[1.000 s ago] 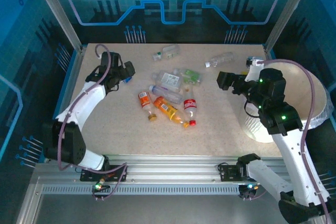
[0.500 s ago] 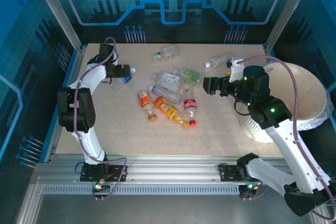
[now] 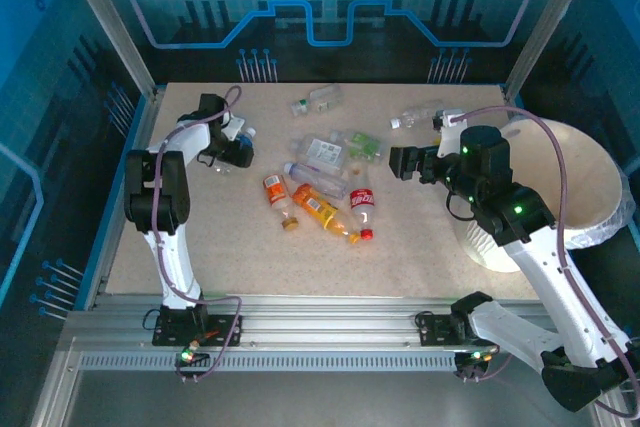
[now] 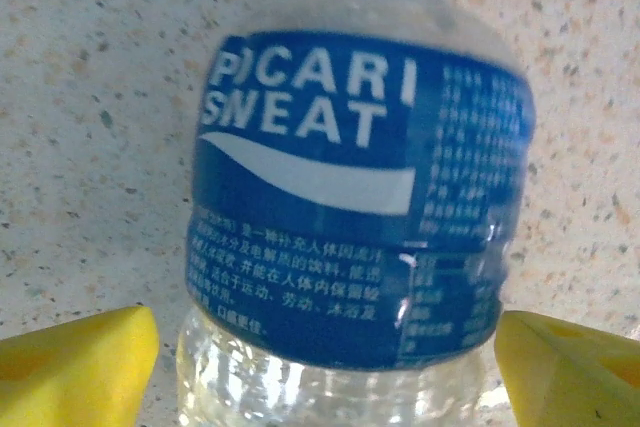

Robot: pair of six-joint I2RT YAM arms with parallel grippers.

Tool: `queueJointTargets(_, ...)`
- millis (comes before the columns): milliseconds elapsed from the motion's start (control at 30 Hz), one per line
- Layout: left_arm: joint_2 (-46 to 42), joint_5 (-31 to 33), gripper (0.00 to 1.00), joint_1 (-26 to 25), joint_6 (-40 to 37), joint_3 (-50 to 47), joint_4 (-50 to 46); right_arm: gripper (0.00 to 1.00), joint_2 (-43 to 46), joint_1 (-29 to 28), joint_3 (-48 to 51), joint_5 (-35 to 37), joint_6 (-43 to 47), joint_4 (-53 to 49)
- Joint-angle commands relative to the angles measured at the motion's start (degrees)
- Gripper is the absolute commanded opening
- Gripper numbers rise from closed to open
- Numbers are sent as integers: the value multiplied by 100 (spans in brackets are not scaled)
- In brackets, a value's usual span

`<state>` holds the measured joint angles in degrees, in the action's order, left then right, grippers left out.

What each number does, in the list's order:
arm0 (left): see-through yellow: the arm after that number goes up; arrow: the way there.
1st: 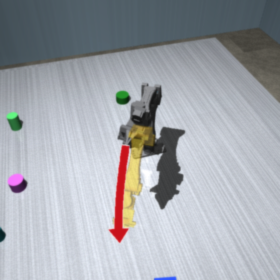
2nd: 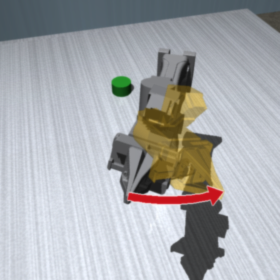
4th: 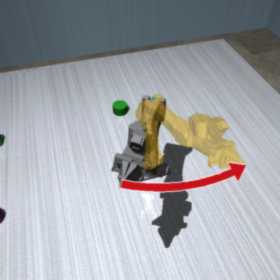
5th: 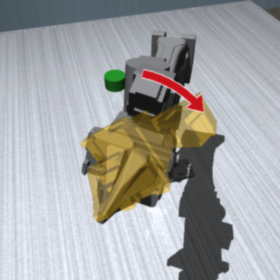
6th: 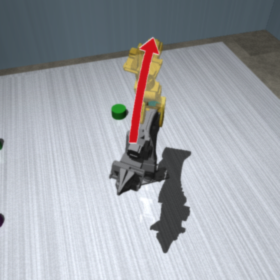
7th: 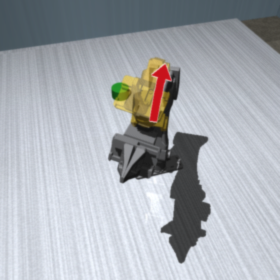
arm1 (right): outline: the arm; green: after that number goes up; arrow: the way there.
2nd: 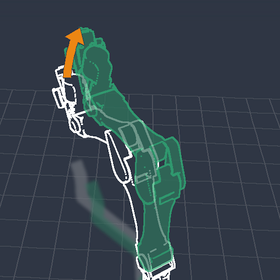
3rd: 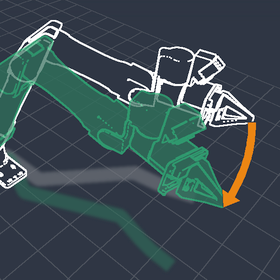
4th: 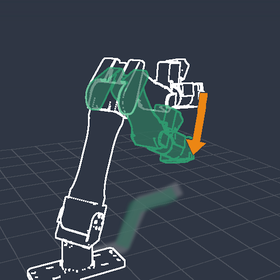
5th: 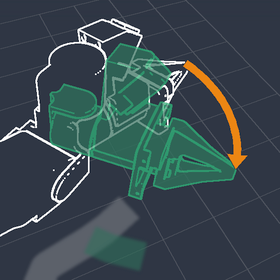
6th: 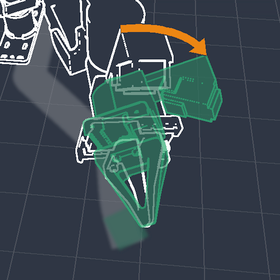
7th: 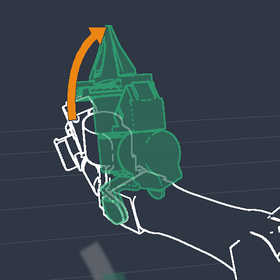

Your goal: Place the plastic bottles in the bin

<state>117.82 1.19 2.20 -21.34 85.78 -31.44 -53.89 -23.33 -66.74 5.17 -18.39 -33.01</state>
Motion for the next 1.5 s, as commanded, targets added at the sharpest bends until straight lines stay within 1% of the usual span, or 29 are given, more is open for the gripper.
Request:
queueJointTargets(0,12,-43,85,35,-308,-215,61,100,89,-89,-45,149,-19,-29)
queueJointTargets(267,96,166,71,26,-264,-289,110,100,132,-88,16,235,-76,0)
queueJointTargets(367,90,114,62,26,-151,-316,132,100,197,-93,93,261,-97,134)
queueJointTargets(433,107,13,55,-3,-133,-299,18,100,268,-92,163,196,99,268)
queueJointTargets(467,107,59,54,-30,-113,-290,14,100,318,-89,221,153,234,356)
queueJointTargets(533,84,119,50,-52,-36,-289,22,100,456,-91,375,367,164,579)
queueJointTargets(600,4,131,49,-44,128,-310,103,100,579,-76,499,441,85,750)
queueJointTargets(767,-556,-151,42,-49,571,-640,580,100,644,-66,600,160,184,854)
queueJointTargets(933,-1316,-679,38,-53,1313,-1214,1360,100,625,-69,753,-369,98,1151)
queueJointTargets(1067,-2006,-984,35,-117,2067,-1758,2081,100,616,-67,1096,-483,-528,1769)
queueJointTargets(1133,-2403,-1268,35,-206,2474,-2056,2463,100,586,-74,1261,-598,-742,2084)
queueJointTargets(1267,-3137,-1769,36,-554,3297,-2719,3272,100,364,-84,1334,-826,-928,2314)
queueJointTargets(1333,-3407,-1914,36,-760,3631,-3027,3685,100,200,-90,1284,-934,-970,2317)
queueJointTargets(1467,-3826,-2249,36,-1211,4260,-3402,4177,100,-130,-109,1149,-1184,-1023,2317)
